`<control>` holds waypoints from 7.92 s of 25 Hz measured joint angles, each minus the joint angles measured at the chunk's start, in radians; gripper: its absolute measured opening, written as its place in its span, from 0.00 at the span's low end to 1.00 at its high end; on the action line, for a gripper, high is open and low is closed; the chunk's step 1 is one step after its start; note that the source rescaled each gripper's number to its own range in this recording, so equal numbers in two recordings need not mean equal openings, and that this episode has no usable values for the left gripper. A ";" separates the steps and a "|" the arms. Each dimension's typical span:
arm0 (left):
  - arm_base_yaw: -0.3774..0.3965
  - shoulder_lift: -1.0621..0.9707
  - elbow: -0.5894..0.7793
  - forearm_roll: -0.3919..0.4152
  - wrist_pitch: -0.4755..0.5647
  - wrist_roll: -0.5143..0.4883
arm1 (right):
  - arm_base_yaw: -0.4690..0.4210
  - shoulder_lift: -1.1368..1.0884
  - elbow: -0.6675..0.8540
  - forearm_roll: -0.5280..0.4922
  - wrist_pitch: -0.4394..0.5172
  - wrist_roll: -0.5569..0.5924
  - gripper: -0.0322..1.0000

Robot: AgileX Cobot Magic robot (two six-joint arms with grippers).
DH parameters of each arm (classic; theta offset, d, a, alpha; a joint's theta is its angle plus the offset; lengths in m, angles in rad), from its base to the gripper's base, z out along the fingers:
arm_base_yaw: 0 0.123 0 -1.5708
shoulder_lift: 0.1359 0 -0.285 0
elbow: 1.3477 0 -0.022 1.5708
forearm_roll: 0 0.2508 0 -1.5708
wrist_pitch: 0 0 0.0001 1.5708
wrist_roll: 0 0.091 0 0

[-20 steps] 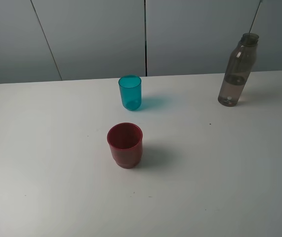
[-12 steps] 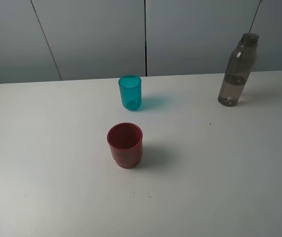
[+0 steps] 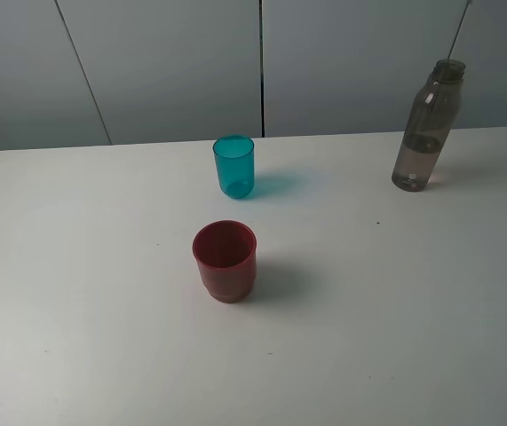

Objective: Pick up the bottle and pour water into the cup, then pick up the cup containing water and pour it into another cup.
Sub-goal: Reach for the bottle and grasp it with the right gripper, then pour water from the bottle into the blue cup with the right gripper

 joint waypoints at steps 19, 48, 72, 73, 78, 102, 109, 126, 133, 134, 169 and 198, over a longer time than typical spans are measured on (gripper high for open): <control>0.000 0.000 0.000 0.000 0.000 -0.002 | 0.000 0.000 0.000 0.000 0.000 0.000 1.00; 0.000 0.000 0.000 0.000 0.000 -0.002 | 0.000 0.000 0.000 0.004 0.000 0.005 1.00; 0.000 0.000 0.000 0.000 0.000 -0.002 | 0.002 0.938 -0.028 0.131 -0.732 -0.103 1.00; 0.000 0.000 0.000 0.000 0.000 -0.002 | 0.002 0.994 -0.028 0.131 -0.764 -0.103 1.00; 0.000 0.000 0.000 0.000 0.000 -0.002 | 0.002 1.250 -0.028 0.131 -0.946 -0.105 1.00; 0.000 0.000 0.000 0.000 0.000 0.003 | 0.010 1.923 -0.054 0.064 -1.855 -0.017 0.97; 0.000 0.000 0.000 0.000 0.000 0.001 | 0.010 1.955 -0.129 0.092 -1.862 -0.020 0.97; 0.000 0.000 0.000 0.000 0.000 0.001 | 0.006 2.025 -0.243 0.159 -1.847 -0.028 0.97; 0.000 0.000 0.000 0.000 0.000 0.001 | -0.002 2.052 -0.261 0.165 -1.859 -0.028 0.97; 0.000 0.000 0.000 0.000 0.000 0.001 | -0.002 2.052 -0.265 0.165 -1.859 -0.028 0.97; 0.000 0.000 0.000 0.000 0.000 0.001 | -0.006 2.089 -0.341 0.161 -1.862 -0.046 0.10; 0.000 0.000 0.000 0.000 0.000 -0.003 | 0.174 1.897 -0.468 -0.081 -1.628 -0.046 0.10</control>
